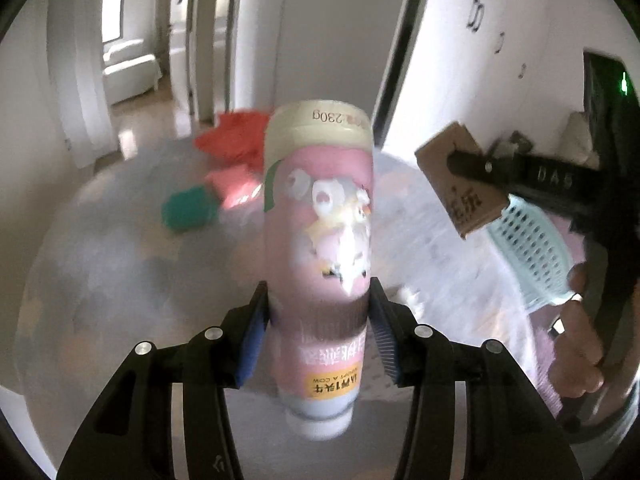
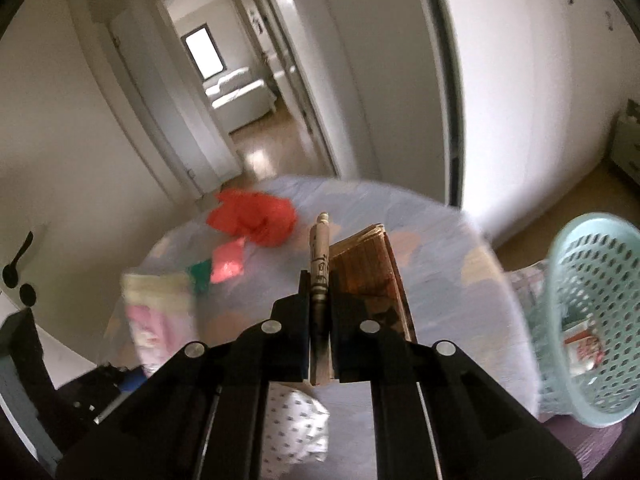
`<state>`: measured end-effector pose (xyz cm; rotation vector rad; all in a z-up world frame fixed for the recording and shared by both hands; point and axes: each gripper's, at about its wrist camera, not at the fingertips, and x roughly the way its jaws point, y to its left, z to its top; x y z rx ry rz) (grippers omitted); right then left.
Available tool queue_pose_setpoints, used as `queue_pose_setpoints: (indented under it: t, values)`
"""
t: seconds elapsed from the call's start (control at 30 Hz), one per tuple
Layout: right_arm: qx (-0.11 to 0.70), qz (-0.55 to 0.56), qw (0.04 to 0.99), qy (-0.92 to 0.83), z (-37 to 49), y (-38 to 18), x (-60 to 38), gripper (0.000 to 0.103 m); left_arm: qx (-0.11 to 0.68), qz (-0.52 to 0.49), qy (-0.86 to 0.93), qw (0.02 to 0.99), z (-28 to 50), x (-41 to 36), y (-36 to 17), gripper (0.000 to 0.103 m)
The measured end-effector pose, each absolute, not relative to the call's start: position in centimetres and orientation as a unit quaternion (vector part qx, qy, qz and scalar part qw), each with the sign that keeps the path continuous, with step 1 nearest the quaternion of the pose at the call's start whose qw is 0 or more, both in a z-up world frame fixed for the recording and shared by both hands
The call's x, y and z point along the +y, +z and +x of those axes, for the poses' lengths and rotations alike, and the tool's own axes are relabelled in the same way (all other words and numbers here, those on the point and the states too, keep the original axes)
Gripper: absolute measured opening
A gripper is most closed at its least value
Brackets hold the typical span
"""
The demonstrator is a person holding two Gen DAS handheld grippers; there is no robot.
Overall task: Collect trash
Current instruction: 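Carry the bottle and paper bag over the teal basket and open both tools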
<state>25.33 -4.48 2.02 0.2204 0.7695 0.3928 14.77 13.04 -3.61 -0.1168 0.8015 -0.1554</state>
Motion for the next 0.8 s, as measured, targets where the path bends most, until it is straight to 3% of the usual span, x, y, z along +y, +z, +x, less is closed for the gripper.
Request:
queue_pose_setpoints:
  t: [0.4, 0.8]
  values:
    - [0.316, 0.134, 0.931, 0.123, 22.5, 4.7, -16.2, 0.006, 0.345, -0.046, -0.164, 0.923, 17.1, 3.4, 0.6, 0.046]
    - [0.343, 0.215, 0.914, -0.008, 22.1, 0.4, -30.9, 0.006, 0.364, -0.005, -0.261, 0.894, 20.5, -11.2, -0.5, 0.046]
